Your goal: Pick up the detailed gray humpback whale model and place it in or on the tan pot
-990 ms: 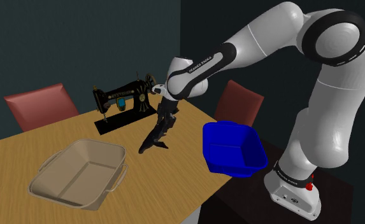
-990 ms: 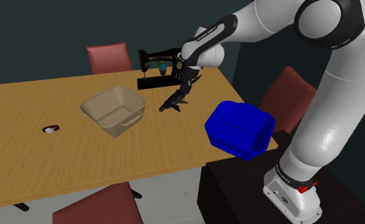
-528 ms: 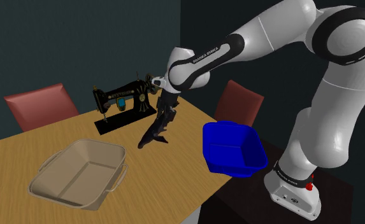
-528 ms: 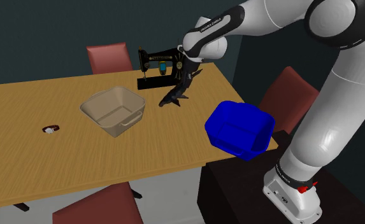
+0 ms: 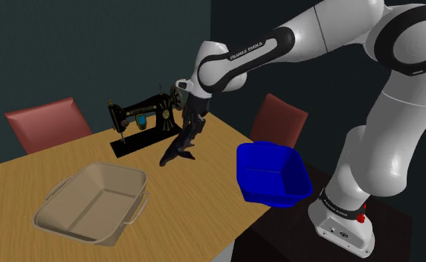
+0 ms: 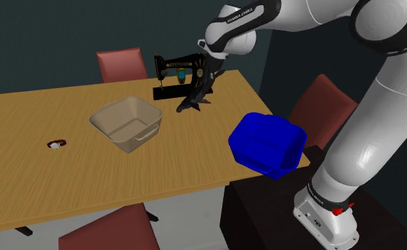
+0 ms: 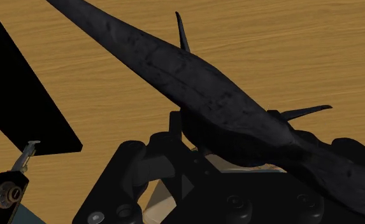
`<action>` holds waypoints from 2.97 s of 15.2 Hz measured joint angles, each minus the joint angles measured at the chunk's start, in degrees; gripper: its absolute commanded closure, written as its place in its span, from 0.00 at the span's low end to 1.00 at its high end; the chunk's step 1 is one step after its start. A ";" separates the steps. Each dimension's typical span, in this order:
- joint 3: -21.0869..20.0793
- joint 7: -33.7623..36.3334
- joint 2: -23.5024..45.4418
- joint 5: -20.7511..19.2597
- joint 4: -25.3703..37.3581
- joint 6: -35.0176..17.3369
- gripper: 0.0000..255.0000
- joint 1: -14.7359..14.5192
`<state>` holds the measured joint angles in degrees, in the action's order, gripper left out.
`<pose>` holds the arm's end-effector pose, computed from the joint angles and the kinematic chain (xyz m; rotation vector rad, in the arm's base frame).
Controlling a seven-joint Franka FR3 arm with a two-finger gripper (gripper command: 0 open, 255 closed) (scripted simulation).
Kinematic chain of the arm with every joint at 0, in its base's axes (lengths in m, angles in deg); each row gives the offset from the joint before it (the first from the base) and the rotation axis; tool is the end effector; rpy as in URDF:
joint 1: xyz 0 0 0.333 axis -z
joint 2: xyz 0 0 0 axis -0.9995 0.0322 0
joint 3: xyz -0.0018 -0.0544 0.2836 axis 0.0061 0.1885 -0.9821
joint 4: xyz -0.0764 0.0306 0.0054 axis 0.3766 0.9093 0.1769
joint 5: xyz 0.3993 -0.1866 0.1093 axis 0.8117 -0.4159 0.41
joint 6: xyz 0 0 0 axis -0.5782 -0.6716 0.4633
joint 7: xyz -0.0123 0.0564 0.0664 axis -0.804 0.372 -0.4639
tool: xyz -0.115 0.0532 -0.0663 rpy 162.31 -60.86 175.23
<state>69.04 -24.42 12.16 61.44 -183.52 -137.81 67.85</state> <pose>0.5755 0.2357 0.3216 -2.3420 -1.7684 -0.4009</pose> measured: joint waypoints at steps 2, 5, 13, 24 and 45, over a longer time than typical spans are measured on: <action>-0.03 0.70 -0.69 -0.43 0.68 1.28 1.00 -0.05; 0.07 1.40 -1.40 -0.98 2.03 3.27 1.00 0.05; -3.36 11.52 6.97 -4.42 13.36 3.83 1.00 -4.23; -5.85 25.73 22.91 -10.95 36.39 8.60 1.00 -12.55; -0.06 45.45 13.94 0.67 3.28 -10.06 0.00 -8.18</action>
<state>68.98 21.03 26.11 62.11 -180.24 -147.87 59.67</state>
